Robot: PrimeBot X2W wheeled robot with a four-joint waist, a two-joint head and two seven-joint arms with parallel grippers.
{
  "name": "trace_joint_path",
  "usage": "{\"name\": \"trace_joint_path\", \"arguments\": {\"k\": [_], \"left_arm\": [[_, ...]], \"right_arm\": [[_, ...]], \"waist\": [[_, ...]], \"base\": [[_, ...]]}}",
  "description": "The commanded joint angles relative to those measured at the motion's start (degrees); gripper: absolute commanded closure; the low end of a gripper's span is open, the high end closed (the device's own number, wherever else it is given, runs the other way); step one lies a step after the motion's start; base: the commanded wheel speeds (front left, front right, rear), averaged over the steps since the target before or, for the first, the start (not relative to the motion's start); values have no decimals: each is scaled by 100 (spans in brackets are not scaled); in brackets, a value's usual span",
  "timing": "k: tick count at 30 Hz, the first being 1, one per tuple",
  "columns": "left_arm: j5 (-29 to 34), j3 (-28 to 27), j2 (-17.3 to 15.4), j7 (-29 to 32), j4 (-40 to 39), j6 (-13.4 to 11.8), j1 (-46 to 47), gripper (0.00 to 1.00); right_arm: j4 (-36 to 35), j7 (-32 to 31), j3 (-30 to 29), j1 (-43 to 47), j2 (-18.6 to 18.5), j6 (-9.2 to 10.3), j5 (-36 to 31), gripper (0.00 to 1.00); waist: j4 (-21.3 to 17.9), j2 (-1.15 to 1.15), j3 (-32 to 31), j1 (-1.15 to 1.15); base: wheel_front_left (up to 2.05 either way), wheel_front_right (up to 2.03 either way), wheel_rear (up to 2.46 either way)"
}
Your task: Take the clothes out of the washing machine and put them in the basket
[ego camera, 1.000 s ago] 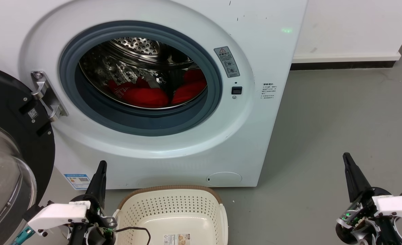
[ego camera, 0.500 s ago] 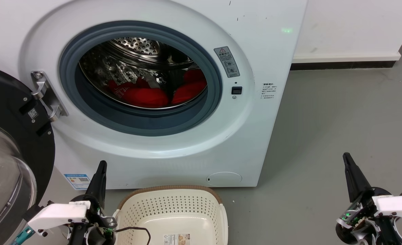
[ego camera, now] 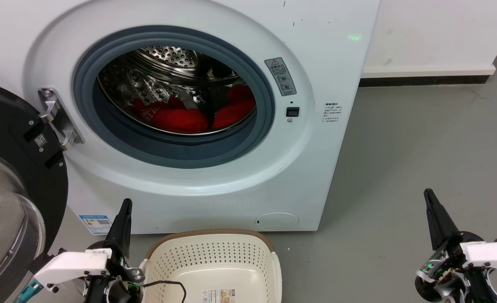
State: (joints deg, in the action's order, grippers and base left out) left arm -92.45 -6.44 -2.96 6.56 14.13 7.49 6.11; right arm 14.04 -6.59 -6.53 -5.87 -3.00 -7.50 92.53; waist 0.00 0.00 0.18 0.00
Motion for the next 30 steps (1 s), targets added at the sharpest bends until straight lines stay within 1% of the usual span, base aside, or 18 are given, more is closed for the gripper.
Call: {"name": "trace_joint_path", "arguments": {"k": [1,3,4,9,22,26,30], "left_arm": [[9,-16,12,9,-2,11,34,100],[9,-16,12,9,-2,11,34,100],[0,0,0,0,2,0,0,0],[1,33,18,-10,209,-1,-164,0],[388,79,15,-384,34,-1,-279,0],[569,53,14,-513,-27,-1,-323,0],[911,-64,14,-611,23,-1,-363,0]], "right_arm": [[9,-4,3,-77,19,2,-26,100],[9,-4,3,-77,19,3,-26,100],[2,0,0,0,0,0,0,0],[185,2,7,151,7,0,2,0],[76,378,77,282,7,0,-271,0],[29,508,84,321,7,0,-485,0],[-13,607,-15,347,7,0,-821,0]], "waist": [[0,0,0,0],[0,0,0,0],[0,0,0,0],[0,0,0,0],[2,0,11,0],[0,0,13,0],[-3,0,13,0]], "base": [[0,0,0],[0,0,0],[0,0,0],[0,0,0],[0,0,0],[0,0,0],[0,0,0]]}}
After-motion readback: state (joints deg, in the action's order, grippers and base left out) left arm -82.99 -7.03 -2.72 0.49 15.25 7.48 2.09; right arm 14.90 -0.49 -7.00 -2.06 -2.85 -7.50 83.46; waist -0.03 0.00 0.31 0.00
